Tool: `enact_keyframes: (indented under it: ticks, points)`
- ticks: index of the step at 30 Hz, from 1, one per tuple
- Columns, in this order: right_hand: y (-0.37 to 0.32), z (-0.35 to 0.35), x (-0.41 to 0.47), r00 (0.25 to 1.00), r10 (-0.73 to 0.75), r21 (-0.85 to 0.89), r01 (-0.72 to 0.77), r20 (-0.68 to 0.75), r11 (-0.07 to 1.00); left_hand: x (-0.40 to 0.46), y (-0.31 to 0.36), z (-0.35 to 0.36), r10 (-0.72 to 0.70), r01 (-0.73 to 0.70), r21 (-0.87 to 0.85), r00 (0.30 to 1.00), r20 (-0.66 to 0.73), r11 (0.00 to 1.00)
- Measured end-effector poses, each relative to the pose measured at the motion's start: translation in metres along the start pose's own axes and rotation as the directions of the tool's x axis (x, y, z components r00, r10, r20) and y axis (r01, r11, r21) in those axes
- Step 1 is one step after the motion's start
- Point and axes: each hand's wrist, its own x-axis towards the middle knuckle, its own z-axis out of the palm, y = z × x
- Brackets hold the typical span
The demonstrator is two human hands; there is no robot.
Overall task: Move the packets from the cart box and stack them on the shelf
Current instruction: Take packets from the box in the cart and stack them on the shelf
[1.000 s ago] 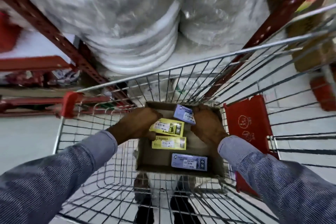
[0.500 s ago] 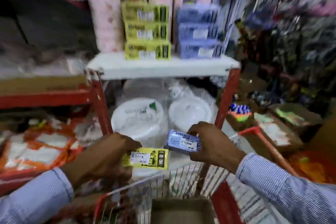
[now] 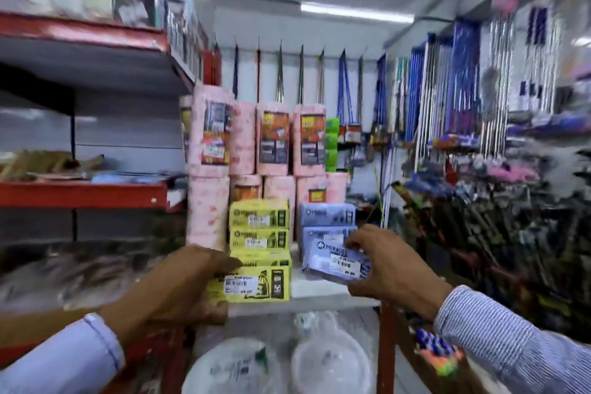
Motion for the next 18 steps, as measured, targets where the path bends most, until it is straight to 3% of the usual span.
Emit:
enact_keyframes:
  ticks: [6,18]
  points:
    - [0.029,0.022,0.044,0.999,-0.009,-0.109,0.003,-0.054,0.994,0.06,-0.015,0.013,-0.118,0.119,0.03,0.993,-0.03,0.992]
    - [0.061,0.076,0.092,0.997,-0.074,-0.162,0.069,-0.029,0.984,0.105,-0.04,0.068,-0.171,0.169,0.03,0.984,0.05,0.985]
